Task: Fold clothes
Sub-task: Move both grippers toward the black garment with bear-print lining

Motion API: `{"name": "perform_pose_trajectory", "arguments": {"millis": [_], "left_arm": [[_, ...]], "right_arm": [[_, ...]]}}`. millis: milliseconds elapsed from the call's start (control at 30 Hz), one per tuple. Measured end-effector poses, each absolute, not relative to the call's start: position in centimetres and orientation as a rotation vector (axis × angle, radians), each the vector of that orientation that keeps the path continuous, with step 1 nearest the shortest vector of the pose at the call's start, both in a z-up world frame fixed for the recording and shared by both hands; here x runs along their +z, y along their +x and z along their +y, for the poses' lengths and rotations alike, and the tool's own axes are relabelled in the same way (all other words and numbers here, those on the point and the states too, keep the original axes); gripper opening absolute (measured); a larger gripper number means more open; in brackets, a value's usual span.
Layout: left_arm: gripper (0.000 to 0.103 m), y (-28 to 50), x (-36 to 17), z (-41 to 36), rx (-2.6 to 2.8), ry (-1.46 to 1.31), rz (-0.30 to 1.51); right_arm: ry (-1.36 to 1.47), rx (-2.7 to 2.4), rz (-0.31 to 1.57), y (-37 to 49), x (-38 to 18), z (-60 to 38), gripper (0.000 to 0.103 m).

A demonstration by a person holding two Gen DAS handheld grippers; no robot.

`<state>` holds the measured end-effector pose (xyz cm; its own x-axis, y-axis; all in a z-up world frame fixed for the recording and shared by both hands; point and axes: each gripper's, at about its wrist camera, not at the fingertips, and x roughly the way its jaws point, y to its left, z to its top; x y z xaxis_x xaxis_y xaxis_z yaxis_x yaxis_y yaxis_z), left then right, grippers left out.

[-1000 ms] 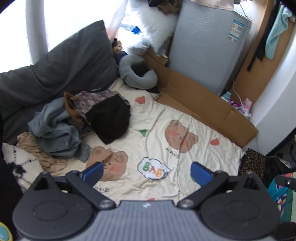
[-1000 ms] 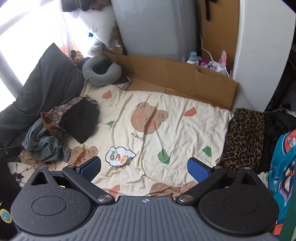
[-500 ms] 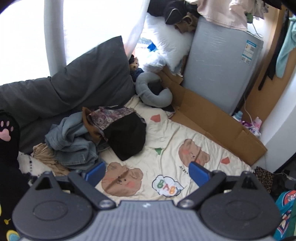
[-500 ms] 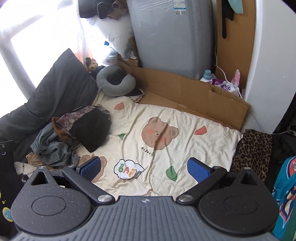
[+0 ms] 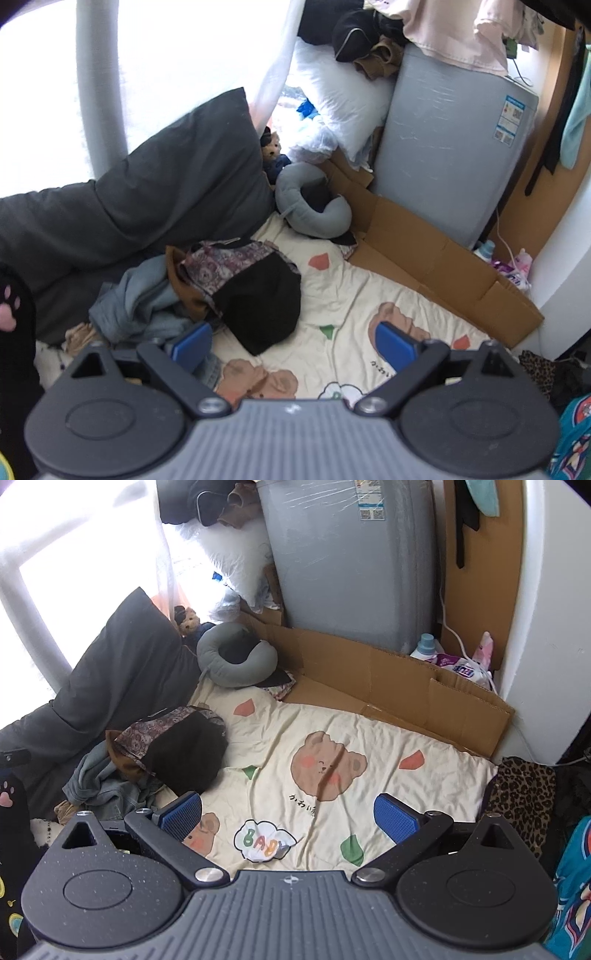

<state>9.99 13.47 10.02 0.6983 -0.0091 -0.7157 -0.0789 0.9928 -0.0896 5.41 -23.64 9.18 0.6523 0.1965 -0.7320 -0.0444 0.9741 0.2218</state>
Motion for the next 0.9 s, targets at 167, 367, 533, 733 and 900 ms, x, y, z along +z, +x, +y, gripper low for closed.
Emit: {"name": "perform_pose_trajectory", "arguments": {"millis": [167, 367, 533, 733, 900], "left_arm": [[0.097, 12.1, 9.1, 13.9, 0.035, -0.122, 0.791], [0.097, 14.5, 7.1, 14.0, 0.021, -0.125, 0.798], [0.097, 16.3, 5.0, 14.3, 0.025, -0.141, 0.798], [0.097, 17.7, 2.7, 14.4, 0.039, -0.132, 0.794], [0.096, 19.1, 1.3, 14.9, 0.056, -0.115, 0.783]], "right_arm": [[0.215, 0.152, 0.845, 7.6, 8.3, -23.1, 0.102], [0.248, 0.181, 0.832, 10.5, 6.7, -22.3, 0.102], [0.236, 0.178, 0.836, 12.5, 5.3, -22.2, 0.102], [0.197, 0.151, 0.862, 15.2, 3.3, -22.7, 0.102], [0.193, 0.156, 0.881, 17.6, 1.4, -23.2, 0.102]]}}
